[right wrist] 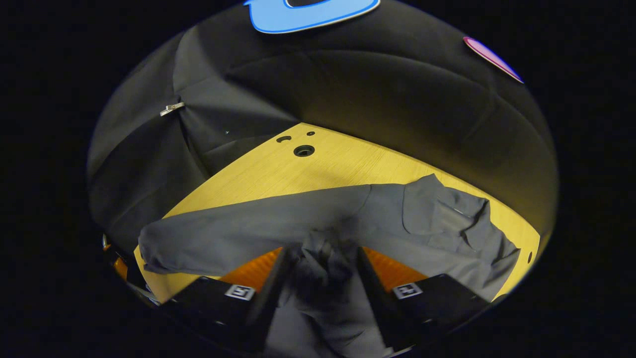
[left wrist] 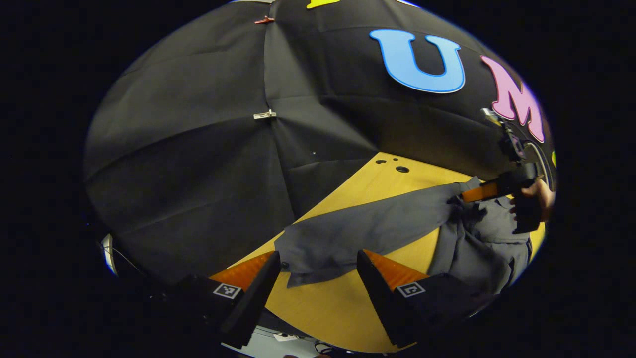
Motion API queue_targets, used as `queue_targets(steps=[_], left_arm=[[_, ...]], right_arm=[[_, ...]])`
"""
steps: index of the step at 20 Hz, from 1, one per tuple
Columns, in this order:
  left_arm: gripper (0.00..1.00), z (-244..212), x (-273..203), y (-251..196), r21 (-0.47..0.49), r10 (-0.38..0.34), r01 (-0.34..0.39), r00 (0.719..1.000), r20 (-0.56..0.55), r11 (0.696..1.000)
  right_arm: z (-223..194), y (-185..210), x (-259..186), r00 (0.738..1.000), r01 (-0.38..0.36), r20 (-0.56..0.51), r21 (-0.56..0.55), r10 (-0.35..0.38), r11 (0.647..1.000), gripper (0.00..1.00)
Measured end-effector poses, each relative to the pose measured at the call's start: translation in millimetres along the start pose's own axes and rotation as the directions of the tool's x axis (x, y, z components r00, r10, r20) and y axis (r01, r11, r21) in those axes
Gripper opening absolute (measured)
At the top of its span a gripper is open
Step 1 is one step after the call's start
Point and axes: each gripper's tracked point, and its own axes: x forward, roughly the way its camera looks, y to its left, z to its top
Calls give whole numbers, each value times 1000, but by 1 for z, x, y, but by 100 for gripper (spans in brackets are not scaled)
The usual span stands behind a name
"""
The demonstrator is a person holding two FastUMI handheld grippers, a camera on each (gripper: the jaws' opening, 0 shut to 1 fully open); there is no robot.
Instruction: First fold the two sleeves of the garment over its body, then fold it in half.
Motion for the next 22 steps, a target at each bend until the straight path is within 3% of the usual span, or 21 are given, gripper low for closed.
queue_targets(steps=[1, 9, 15, 19, 22], left_arm=[[98, -1, 8, 5, -6, 14, -14, 1000, -8, 1000], [98, -18, 75, 33, -46, 48, -52, 995, -84, 998], [98, -34, 120, 35, -44, 28, -35, 989, -148, 998], [98, -49, 132, 34, -77, 19, -37, 976, -217, 996], [95, -50, 133, 17, -32, 6, -14, 975, -223, 999]], right_arm=[[0, -7, -13, 1000, 13, 6, -6, -13, 1000, 100], [-3, -68, -118, 983, 159, 81, 79, -166, 984, 99], [-40, -114, -203, 952, 281, 76, 156, -295, 947, 98], [-63, -128, -246, 939, 320, 76, 164, -336, 933, 98], [-86, -133, -270, 927, 355, 54, 183, -370, 917, 99]])
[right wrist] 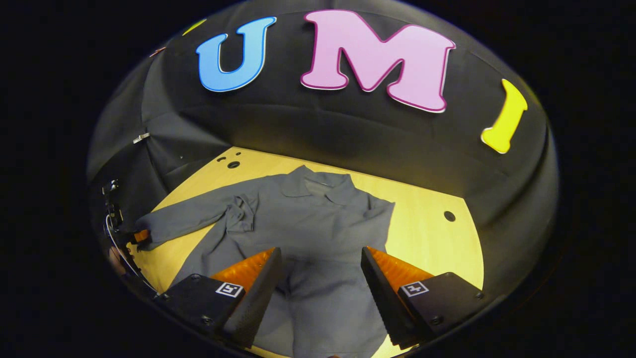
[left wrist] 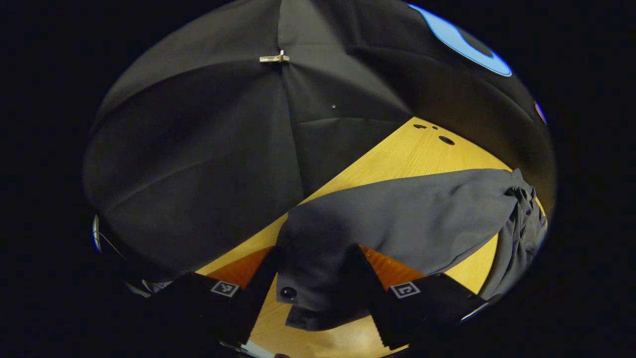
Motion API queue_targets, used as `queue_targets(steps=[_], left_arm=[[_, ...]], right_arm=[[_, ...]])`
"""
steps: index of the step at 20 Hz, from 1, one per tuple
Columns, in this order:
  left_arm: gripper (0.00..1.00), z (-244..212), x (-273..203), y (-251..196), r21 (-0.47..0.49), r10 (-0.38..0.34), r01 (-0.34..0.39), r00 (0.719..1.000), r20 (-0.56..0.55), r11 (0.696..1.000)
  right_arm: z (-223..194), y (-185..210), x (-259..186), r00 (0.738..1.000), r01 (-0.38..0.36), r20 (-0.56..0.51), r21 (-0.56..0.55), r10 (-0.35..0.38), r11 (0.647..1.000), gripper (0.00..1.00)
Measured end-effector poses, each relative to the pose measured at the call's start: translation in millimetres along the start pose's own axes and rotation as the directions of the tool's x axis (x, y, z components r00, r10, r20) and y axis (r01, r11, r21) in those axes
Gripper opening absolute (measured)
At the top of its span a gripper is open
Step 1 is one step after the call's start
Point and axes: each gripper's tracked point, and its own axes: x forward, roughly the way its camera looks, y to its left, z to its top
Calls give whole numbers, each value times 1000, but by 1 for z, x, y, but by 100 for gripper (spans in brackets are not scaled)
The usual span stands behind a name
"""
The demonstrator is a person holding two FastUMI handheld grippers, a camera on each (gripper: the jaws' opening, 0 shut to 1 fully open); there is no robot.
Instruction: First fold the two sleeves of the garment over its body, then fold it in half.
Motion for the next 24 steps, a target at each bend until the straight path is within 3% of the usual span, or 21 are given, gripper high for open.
queue_targets(steps=[4, 7, 10, 17, 20, 24], left_arm=[[63, 4, 1, -16, 48, -42, 42, 999, 3, 998], [14, 2, 6, -22, 72, -46, 45, 999, 5, 996], [6, 6, 1, -30, 73, -85, 86, 996, -19, 994], [6, 48, -38, -58, 0, -110, 111, 991, 72, 994], [2, 74, -55, -91, 29, -156, 154, 982, 108, 988], [6, 110, -71, -148, 81, -214, 204, 964, 155, 976]], right_arm=[[-20, -13, -23, 999, 36, -14, 20, -36, 999, 99], [-28, -20, -30, 999, 42, -14, 56, -41, 998, 98], [-30, -32, -32, 999, 50, -1, 96, -50, 994, 98], [-48, -46, -22, 999, 32, -9, 167, -31, 986, 98], [-53, -49, -16, 1000, 16, -5, 203, -15, 979, 98], [-61, -67, -10, 1000, 23, -3, 227, -23, 974, 98]])
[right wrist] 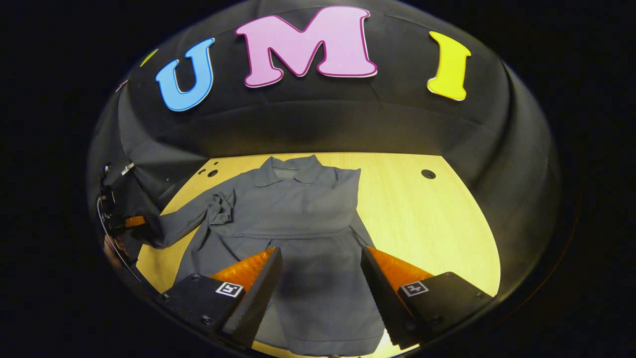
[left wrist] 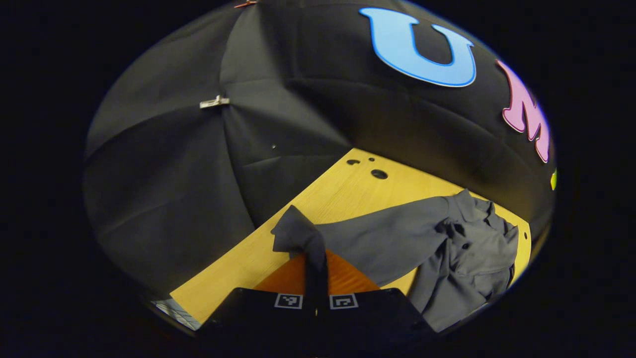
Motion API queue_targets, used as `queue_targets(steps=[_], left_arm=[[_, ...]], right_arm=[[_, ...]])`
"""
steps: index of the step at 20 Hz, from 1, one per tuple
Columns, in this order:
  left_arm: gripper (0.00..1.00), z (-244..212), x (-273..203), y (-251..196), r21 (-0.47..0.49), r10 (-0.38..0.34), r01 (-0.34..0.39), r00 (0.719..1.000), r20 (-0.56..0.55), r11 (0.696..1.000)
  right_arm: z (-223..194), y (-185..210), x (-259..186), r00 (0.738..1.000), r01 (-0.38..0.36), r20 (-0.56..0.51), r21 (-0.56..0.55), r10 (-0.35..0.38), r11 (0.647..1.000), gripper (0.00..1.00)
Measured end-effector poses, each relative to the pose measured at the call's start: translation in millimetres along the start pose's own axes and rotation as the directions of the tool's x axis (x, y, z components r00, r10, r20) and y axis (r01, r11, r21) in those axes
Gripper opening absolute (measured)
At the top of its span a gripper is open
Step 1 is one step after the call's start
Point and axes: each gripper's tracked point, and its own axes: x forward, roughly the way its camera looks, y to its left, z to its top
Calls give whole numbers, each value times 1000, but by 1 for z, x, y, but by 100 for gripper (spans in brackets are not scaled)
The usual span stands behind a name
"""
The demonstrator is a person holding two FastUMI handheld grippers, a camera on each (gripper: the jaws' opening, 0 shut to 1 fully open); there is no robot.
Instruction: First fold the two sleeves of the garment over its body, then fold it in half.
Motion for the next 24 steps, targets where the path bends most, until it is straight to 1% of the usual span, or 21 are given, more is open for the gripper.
queue_targets(steps=[3, 5, 9, 11, 12, 13, 15, 17, 21, 24], left_arm=[[5, 26, 2, -55, 15, -67, 67, 997, 30, 998], [5, 40, 1, -96, 25, -125, 124, 991, 44, 992], [5, 47, -1, -184, 57, -251, 248, 967, 47, 967], [5, 42, -3, -229, 74, -313, 310, 949, 34, 948], [2, 40, -6, -250, 81, -342, 339, 939, 27, 937], [5, 36, -10, -271, 92, -372, 369, 928, 19, 925], [5, 29, -16, -313, 131, -424, 421, 906, -6, 898], [5, 18, -24, -352, 143, -477, 476, 878, -29, 868], [5, -9, -33, -412, 135, -548, 554, 833, -80, 822], [5, -32, -41, -443, 128, -586, 598, 801, -123, 791]], right_arm=[[-3, -27, 1, 999, 34, 1, 19, -34, 999, 98], [-6, -45, 0, 999, 50, 2, 57, -50, 997, 99], [-20, -83, -7, 996, 85, -31, 152, -81, 985, 99], [-27, -101, -11, 994, 106, -38, 176, -101, 979, 99], [-28, -109, -14, 993, 116, -38, 186, -111, 976, 99], [-30, -116, -14, 993, 120, -41, 195, -114, 974, 99], [-35, -128, -16, 992, 125, -47, 214, -117, 969, 99], [-38, -139, -17, 991, 131, -52, 233, -122, 964, 99], [-47, -151, -14, 990, 138, -73, 230, -124, 963, 99], [-51, -152, -13, 990, 130, -84, 221, -114, 967, 99]])
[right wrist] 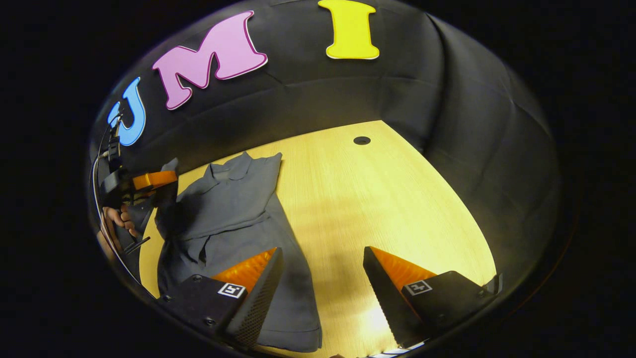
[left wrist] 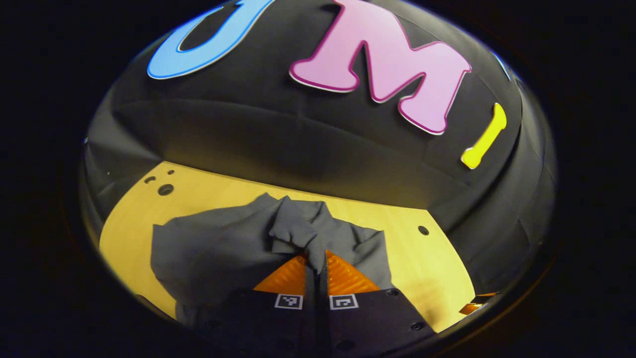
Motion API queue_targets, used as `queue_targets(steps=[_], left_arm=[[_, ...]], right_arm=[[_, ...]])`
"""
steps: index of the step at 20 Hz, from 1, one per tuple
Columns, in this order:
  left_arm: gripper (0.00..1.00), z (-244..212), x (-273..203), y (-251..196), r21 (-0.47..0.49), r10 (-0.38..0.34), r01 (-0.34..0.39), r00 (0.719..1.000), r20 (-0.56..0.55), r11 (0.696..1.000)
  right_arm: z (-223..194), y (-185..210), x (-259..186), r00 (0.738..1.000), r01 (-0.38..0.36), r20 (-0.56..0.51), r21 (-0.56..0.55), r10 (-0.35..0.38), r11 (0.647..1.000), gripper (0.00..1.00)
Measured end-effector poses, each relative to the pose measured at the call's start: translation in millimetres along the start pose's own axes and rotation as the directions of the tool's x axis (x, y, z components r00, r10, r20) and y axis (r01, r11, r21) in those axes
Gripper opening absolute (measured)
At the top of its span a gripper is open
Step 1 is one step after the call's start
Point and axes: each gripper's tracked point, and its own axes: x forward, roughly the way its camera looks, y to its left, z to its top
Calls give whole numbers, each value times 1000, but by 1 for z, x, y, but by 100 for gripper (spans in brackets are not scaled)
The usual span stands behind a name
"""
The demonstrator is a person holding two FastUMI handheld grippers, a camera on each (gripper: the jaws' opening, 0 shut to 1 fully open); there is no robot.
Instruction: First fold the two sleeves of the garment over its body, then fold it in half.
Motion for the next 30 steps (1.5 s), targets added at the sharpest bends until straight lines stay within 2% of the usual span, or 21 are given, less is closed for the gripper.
queue_targets(steps=[6, 10, 12, 13, 14, 15, 16, 17, 19, 22, 23, 24, 25, 28, 30], left_arm=[[5, -28, 32, -64, 25, -100, 102, 993, -70, 994], [5, -49, 56, -91, 60, -119, 126, 987, -109, 990], [8, -61, 66, -100, 75, -138, 149, 981, -135, 986], [15, -68, 70, -104, 87, -140, 154, 978, -152, 984], [7, -74, 76, -105, 103, -136, 155, 976, -168, 983], [9, -78, 74, -106, 111, -142, 165, 972, -188, 980], [24, -81, 72, -105, 119, -145, 171, 970, -197, 978], [27, -79, 70, -105, 125, -154, 179, 970, -189, 976], [64, -71, 60, -98, 140, -159, 183, 973, -166, 973], [97, -72, 35, -63, 181, -110, 138, 982, -155, 974], [96, -75, 22, -47, 200, -89, 119, 984, -153, 972], [92, -81, 6, -29, 222, -67, 101, 986, -153, 970], [96, -88, -12, -10, 240, -40, 77, 987, -156, 968], [96, -126, -76, 55, 263, 45, 8, 980, -195, 965], [96, -163, -126, 99, 260, 119, -53, 962, -245, 964]], right_arm=[[-7, 1, 4, 999, -15, -32, -32, 14, 999, 99], [-9, 5, 4, 999, -25, -43, -35, 23, 999, 99], [-12, 6, 5, 999, -25, -48, -40, 23, 999, 99], [-13, 8, 6, 998, -27, -54, -43, 25, 999, 99], [-16, 9, 6, 998, -28, -60, -46, 25, 999, 99], [-19, 10, 6, 997, -30, -67, -47, 27, 998, 99], [-23, 12, 8, 997, -32, -75, -48, 28, 998, 99], [-27, 14, 10, 996, -35, -86, -46, 31, 998, 99], [-35, 20, 14, 994, -47, -105, -43, 42, 998, 99], [-53, 29, 18, 987, -66, -148, -56, 57, 996, 99], [-60, 31, 19, 985, -70, -164, -65, 59, 995, 99], [-68, 32, 20, 981, -77, -183, -71, 63, 995, 99], [-78, 33, 20, 976, -87, -204, -73, 71, 993, 99], [-110, 35, 17, 959, -99, -272, -33, 86, 995, 100], [-132, 31, 6, 948, -82, -309, -19, 72, 996, 99]])
